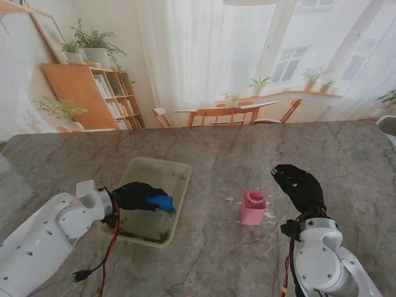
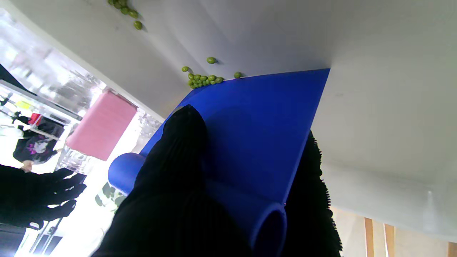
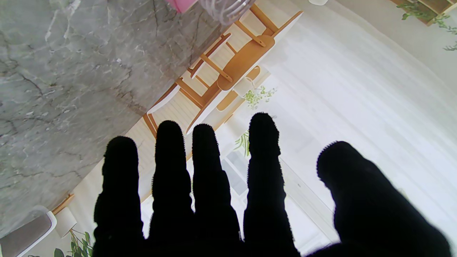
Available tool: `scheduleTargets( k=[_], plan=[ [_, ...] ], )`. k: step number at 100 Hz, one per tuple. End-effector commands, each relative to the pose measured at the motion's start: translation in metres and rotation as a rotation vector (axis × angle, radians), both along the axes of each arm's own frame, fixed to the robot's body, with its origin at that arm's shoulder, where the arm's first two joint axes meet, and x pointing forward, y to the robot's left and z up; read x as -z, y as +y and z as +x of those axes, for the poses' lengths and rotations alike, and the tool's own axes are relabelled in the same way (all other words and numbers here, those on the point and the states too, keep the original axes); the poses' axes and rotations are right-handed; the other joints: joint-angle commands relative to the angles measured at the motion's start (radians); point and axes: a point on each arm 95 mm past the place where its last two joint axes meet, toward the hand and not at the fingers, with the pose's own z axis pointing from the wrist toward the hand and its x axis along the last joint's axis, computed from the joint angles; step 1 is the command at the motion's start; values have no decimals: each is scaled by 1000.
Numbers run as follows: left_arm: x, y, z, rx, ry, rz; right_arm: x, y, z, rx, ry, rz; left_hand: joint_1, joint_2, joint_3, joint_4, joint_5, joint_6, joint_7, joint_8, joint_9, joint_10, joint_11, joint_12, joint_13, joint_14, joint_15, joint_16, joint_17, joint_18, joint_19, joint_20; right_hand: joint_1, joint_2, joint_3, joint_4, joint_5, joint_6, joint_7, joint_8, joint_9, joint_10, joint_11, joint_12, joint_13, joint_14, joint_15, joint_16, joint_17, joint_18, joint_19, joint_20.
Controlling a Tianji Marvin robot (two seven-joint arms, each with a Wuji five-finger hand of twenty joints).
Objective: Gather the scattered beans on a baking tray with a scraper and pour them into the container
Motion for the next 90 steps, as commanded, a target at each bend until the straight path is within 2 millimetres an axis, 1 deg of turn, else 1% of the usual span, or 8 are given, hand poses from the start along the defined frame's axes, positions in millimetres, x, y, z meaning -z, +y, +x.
scheduleTargets(
  k=[1, 57, 90],
  plan=[
    [37, -1, -28, 24, 103, 48, 1, 1, -1, -4, 11, 5, 111, 89, 79, -58, 80, -34, 21, 1, 83, -84, 31, -2, 78, -50, 37, -15, -7, 9, -8, -13, -2, 20, -16, 19, 18, -34, 5, 11, 7, -20, -6, 14, 6, -14, -10, 11, -16, 9, -9, 21],
    [35, 2, -67, 12, 142, 61, 2, 1, -1, -4, 15, 3, 111, 75, 87, -60, 98, -36, 20, 5, 102, -79, 11, 3, 84, -32, 13, -28, -11, 28, -21, -17, -1, 20, -15, 19, 18, -33, 5, 11, 7, -18, -5, 14, 6, -13, -9, 11, -17, 9, -8, 20],
    [34, 1, -80, 23, 145, 77, 2, 1, -1, -2, 14, 3, 111, 71, 89, -61, 106, -42, 19, 7, 110, -80, 3, 8, 88, -29, 6, -30, -9, 32, -23, -18, -2, 20, -15, 19, 17, -34, 4, 10, 7, -19, -5, 14, 7, -13, -8, 11, -16, 8, -8, 20]
  ],
)
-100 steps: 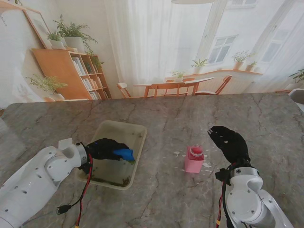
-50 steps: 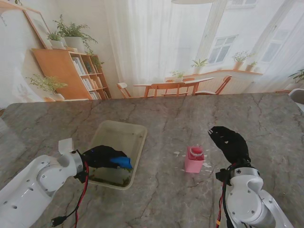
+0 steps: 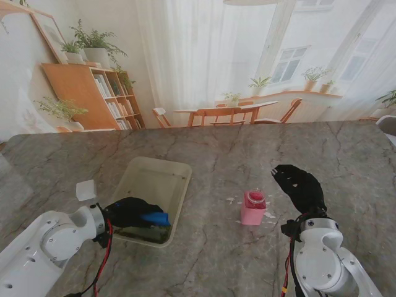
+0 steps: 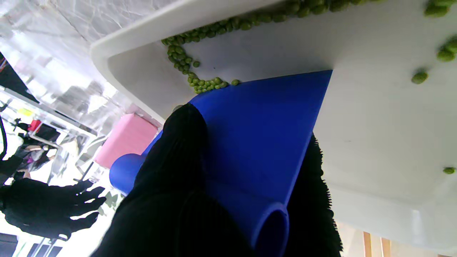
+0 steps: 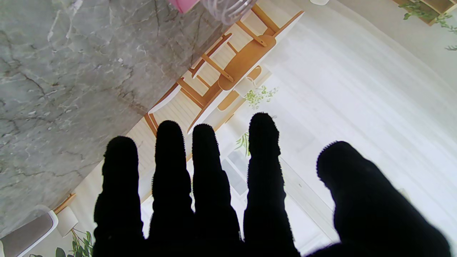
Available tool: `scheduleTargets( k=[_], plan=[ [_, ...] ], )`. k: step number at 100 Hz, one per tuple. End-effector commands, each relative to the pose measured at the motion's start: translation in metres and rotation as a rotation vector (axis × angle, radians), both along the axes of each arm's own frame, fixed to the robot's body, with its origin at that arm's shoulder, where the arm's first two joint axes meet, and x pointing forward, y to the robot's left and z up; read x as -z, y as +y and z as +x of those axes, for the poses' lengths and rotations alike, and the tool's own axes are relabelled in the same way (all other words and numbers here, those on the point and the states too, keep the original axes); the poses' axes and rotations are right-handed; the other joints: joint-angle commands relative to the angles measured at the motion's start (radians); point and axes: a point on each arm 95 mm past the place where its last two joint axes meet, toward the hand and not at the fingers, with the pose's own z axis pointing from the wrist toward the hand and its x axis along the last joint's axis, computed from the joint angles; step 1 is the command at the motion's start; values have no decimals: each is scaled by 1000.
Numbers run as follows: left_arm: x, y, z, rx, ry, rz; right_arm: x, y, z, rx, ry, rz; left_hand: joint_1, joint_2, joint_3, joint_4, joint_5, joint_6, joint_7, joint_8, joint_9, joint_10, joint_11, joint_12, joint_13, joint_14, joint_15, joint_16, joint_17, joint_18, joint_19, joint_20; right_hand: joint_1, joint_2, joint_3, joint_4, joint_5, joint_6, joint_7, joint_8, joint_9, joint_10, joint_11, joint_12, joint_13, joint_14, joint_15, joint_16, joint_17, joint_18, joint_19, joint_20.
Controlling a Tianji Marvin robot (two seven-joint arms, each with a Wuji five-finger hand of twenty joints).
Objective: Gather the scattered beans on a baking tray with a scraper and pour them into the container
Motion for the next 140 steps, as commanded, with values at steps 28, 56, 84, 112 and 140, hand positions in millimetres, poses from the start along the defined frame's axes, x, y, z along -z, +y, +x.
scheduleTargets(
  k=[28, 56, 84, 112, 140],
  plan=[
    [35, -2, -37, 31, 118, 72, 2, 1, -1, -2, 11, 4, 111, 82, 89, -60, 91, -47, 8, 11, 106, -105, 50, 10, 90, -55, 32, -19, -8, 17, -10, -18, -3, 19, -15, 18, 15, -33, 4, 10, 6, -18, -6, 14, 5, -12, -9, 11, -17, 9, -8, 20],
    [33, 1, -41, 43, 115, 102, 2, 1, -2, -1, 11, 3, 111, 82, 87, -60, 93, -51, 9, 16, 109, -109, 46, 12, 93, -55, 28, -19, -6, 18, -12, -19, -2, 19, -14, 19, 19, -31, 5, 11, 7, -19, -6, 14, 7, -13, -8, 11, -17, 11, -8, 20],
    [31, 4, -46, 46, 117, 120, 2, 1, -2, -1, 11, 3, 111, 82, 84, -60, 97, -58, 13, 22, 113, -114, 42, 13, 96, -60, 21, -19, -4, 13, -14, -21, -3, 19, -14, 18, 19, -33, 5, 11, 7, -19, -6, 14, 7, -14, -8, 11, -17, 7, -7, 20],
    [28, 7, -46, 30, 94, 125, 2, 0, -2, 0, 11, 3, 111, 82, 81, -59, 98, -61, 13, 24, 116, -116, 39, 13, 100, -61, 16, -20, 4, 9, -18, -24, -3, 19, -14, 18, 21, -30, 6, 11, 7, -18, -5, 14, 6, -12, -9, 11, -18, 9, -8, 20],
    [14, 10, -35, -66, -27, 57, 2, 1, -1, -2, 13, 3, 111, 85, 87, -58, 94, -51, 16, 27, 114, -112, 43, 14, 102, -64, 21, -15, 12, 5, -18, -25, -2, 19, -14, 19, 18, -34, 5, 11, 6, -19, -6, 14, 5, -13, -9, 11, -18, 8, -8, 20]
  ],
)
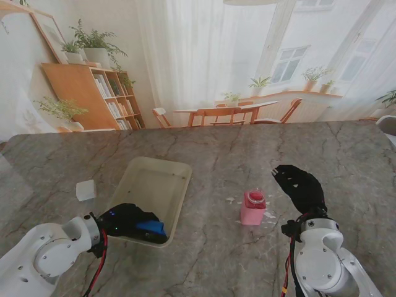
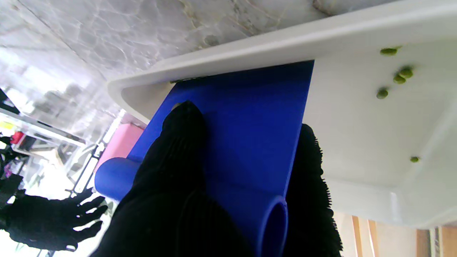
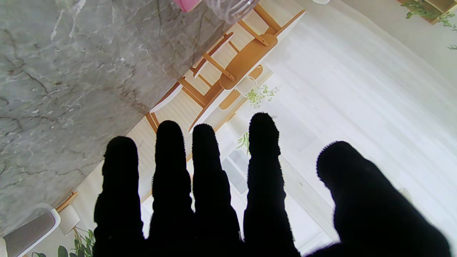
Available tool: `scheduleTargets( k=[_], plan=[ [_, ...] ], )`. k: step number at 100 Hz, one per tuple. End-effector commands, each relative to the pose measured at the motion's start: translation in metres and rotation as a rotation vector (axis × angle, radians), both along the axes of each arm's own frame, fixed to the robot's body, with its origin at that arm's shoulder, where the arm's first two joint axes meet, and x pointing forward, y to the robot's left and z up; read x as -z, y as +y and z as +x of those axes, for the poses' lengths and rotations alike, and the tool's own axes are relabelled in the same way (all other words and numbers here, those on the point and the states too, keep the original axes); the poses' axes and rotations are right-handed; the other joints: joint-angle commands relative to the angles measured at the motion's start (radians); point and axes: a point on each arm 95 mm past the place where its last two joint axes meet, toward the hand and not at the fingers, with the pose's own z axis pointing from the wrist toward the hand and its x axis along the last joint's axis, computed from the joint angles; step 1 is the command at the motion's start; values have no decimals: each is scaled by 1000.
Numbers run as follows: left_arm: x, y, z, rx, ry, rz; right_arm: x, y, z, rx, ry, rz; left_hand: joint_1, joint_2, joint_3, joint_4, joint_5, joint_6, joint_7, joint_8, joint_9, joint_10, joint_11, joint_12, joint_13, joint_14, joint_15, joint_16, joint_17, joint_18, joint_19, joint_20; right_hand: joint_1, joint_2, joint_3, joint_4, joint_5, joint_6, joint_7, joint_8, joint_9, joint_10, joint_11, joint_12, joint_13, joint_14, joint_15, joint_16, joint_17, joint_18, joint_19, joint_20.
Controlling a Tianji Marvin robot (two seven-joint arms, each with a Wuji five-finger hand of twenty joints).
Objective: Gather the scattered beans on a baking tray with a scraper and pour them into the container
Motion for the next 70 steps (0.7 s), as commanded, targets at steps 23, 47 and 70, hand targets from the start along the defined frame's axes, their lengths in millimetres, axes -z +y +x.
scheduleTargets(
  k=[23, 47, 70],
  plan=[
    [-5, 2, 11, -117, -73, -78, 2, 1, 0, -10, 13, 3, 111, 103, 87, -59, 62, -19, 16, 14, 50, -41, 61, 20, 42, -31, 42, 18, 5, 3, -6, -24, -3, 20, -15, 18, 19, -33, 5, 11, 7, -18, -6, 14, 5, -13, -9, 11, -18, 8, -8, 20],
    [-39, -2, 27, -229, -157, -149, 2, 1, 0, -9, 12, 3, 111, 101, 96, -59, 57, 7, 11, 11, 52, -28, 75, 19, 47, -27, 63, 31, 11, 10, 12, -15, -2, 19, -16, 18, 17, -32, 4, 10, 7, -19, -6, 14, 5, -12, -9, 11, -19, 8, -9, 19],
    [-58, 0, 50, -377, -183, -248, 2, 1, 0, -7, 12, 3, 111, 114, 95, -64, 56, 37, -12, 0, 54, -19, 107, 18, 50, -32, 114, 60, 14, 11, 49, 5, -2, 19, -15, 19, 18, -34, 5, 11, 7, -18, -6, 14, 6, -13, -8, 11, -18, 9, -8, 20]
  ],
)
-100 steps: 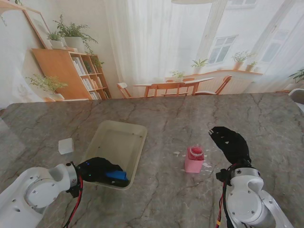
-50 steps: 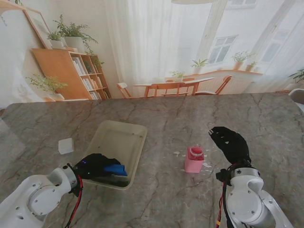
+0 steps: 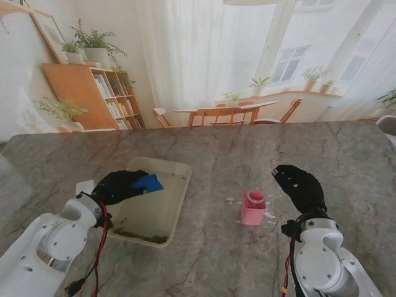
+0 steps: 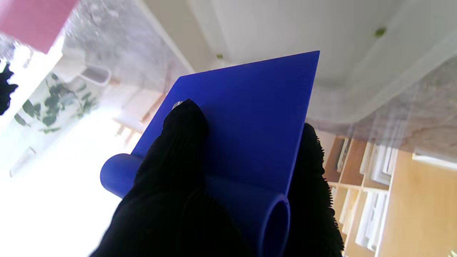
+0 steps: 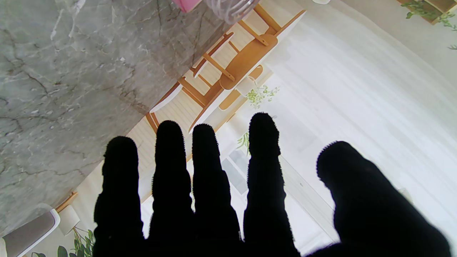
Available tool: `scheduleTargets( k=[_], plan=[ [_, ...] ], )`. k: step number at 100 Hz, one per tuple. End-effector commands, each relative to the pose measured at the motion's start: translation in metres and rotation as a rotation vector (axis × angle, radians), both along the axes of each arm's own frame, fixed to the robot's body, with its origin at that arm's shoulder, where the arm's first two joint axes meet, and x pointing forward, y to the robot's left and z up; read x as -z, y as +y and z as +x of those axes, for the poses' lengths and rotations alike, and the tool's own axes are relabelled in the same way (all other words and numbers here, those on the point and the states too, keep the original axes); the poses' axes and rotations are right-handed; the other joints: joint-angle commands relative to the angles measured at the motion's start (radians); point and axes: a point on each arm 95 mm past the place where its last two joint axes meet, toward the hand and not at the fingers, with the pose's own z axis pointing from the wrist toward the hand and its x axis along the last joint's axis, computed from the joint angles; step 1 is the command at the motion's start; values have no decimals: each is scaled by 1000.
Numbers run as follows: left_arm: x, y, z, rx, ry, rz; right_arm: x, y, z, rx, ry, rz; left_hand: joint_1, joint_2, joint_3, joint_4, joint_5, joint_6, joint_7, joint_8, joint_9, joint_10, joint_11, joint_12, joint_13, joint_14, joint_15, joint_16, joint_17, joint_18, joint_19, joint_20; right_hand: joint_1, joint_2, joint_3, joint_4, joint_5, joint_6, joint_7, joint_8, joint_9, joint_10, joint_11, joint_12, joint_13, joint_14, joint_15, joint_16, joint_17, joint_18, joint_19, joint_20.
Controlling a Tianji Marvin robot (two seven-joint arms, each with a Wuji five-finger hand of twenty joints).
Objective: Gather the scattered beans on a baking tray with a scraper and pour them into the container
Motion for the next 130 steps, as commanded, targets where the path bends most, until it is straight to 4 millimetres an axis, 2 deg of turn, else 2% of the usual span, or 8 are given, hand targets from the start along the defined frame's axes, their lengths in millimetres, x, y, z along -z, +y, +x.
scheduleTargets(
  k=[1, 28, 31, 36, 67, 72, 97, 130],
  plan=[
    [-12, -2, 10, -25, -29, -35, 2, 1, 0, -7, 12, 4, 111, 117, 97, -64, 47, 12, -17, -2, 45, -22, 77, 18, 39, -30, 82, 41, 8, 10, 35, 6, -2, 19, -15, 19, 19, -34, 5, 11, 7, -17, -6, 14, 6, -13, -8, 11, -18, 9, -8, 20],
    [-26, 14, 29, -173, 1, -133, 2, 1, 0, -7, 15, 5, 111, 142, 73, -60, 47, 42, -45, 1, 52, -6, 187, -25, 39, -30, 196, 100, 1, 24, 102, 46, -2, 20, -15, 19, 20, -32, 6, 11, 7, -18, -6, 14, 4, -14, -9, 10, -18, 9, -9, 20],
    [-27, 17, 30, -189, 7, -141, 2, 1, 0, -7, 15, 5, 111, 147, 70, -59, 46, 47, -47, 1, 57, -3, 206, -16, 44, -35, 215, 109, 0, 28, 115, 54, -2, 19, -15, 19, 20, -32, 5, 11, 6, -16, -6, 14, 5, -13, -9, 11, -18, 9, -9, 20],
    [-28, 22, 32, -213, 18, -151, 2, 1, 0, -6, 16, 5, 111, 150, 66, -58, 46, 55, -50, 3, 62, 0, 231, -1, 39, -13, 247, 125, -2, 32, 133, 65, -2, 20, -15, 19, 17, -32, 4, 11, 7, -19, -6, 14, 4, -12, -9, 11, -19, 9, -9, 20],
    [-30, 63, 29, -403, 90, -186, 2, 1, 0, -8, 19, 5, 111, 181, 36, -49, 48, 120, -41, 37, 138, 3, 423, 163, 93, -37, 485, 189, 25, 59, 302, 153, -2, 20, -16, 19, 18, -33, 5, 11, 7, -18, -5, 14, 5, -13, -8, 11, -19, 8, -9, 20],
    [-29, 69, 26, -442, 101, -193, 2, 1, 0, -9, 19, 4, 111, 179, 37, -48, 51, 149, -38, 41, 148, 3, 440, 175, 104, -36, 510, 189, 36, 62, 324, 160, -2, 20, -16, 19, 19, -32, 5, 11, 7, -18, -5, 14, 4, -13, -9, 11, -19, 8, -9, 20],
    [-23, 94, -8, -617, 169, -234, 2, 1, 0, -6, 22, 3, 111, 127, 21, -39, 101, 202, -11, 40, 257, 2, 534, 205, 217, -44, 648, 164, 139, 79, 475, 170, -1, 20, -15, 19, 20, -33, 5, 11, 7, -18, -5, 14, 5, -13, -8, 11, -18, 8, -8, 20],
    [-3, 115, -79, -758, 271, -161, 4, 2, 2, -16, 29, 6, 111, 84, 3, -32, 131, 232, 37, 47, 328, -8, 560, 189, 289, -44, 703, 104, 210, 94, 550, 120, -1, 20, -15, 19, 18, -35, 5, 11, 7, -19, -5, 14, 5, -13, -8, 11, -19, 7, -8, 20]
  ],
)
